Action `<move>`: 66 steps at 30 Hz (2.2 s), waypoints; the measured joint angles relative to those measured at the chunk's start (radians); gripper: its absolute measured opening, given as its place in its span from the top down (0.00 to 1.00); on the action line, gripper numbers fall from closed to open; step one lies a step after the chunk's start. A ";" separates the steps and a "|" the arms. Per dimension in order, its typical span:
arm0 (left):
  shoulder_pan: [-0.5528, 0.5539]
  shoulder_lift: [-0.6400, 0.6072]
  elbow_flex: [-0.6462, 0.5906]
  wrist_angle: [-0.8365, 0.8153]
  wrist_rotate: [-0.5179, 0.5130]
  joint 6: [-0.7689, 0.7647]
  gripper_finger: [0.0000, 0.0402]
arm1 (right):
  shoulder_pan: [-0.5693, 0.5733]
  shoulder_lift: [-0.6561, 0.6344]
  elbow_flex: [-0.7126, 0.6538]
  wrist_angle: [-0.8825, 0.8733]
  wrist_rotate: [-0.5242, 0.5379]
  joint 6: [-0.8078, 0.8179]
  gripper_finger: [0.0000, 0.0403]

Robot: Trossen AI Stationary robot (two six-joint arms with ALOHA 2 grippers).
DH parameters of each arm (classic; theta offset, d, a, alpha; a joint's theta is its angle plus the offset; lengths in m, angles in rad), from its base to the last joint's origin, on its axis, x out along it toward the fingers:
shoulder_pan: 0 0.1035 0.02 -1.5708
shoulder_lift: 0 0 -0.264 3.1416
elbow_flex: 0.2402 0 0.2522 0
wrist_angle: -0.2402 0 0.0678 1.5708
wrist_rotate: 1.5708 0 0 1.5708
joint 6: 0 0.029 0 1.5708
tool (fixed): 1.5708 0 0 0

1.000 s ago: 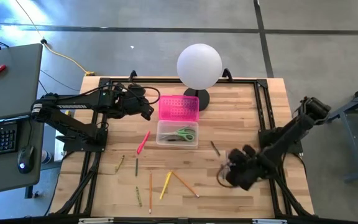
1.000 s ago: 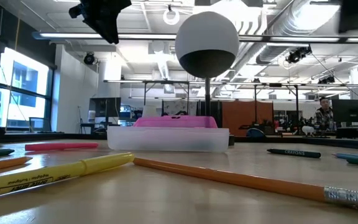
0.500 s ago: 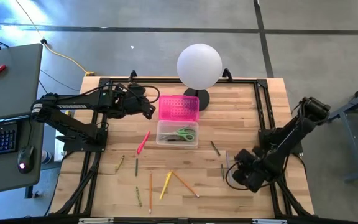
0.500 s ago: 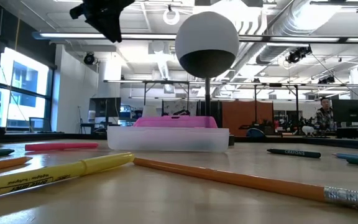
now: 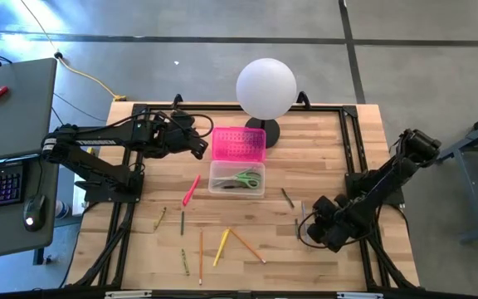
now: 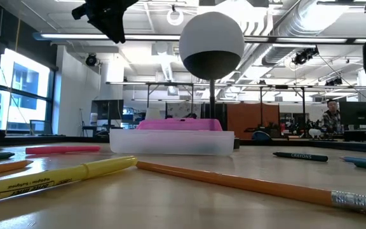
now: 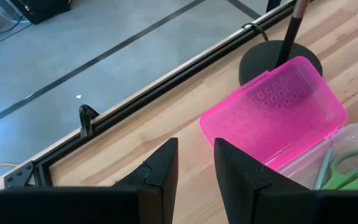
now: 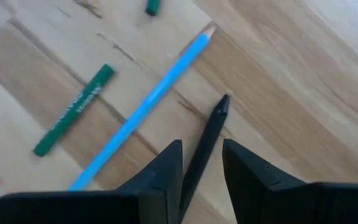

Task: Pick & place school supplies into a supply box
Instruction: Put the black pen into the pink supply box

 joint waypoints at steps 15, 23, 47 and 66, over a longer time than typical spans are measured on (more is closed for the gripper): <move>0.000 0.000 0.000 0.000 0.000 0.000 0.67 | 0.003 0.065 -0.119 0.163 0.017 0.000 0.77; 0.000 0.000 0.000 -0.001 -0.001 0.000 0.67 | 0.014 0.235 -0.037 0.128 0.139 0.029 0.77; 0.000 0.000 -0.001 -0.018 -0.021 -0.003 0.67 | 0.002 0.330 -0.009 0.182 0.273 -0.018 0.77; 0.000 0.000 -0.101 0.016 0.085 -0.134 0.67 | 0.129 0.337 -0.015 0.253 0.322 -0.012 0.77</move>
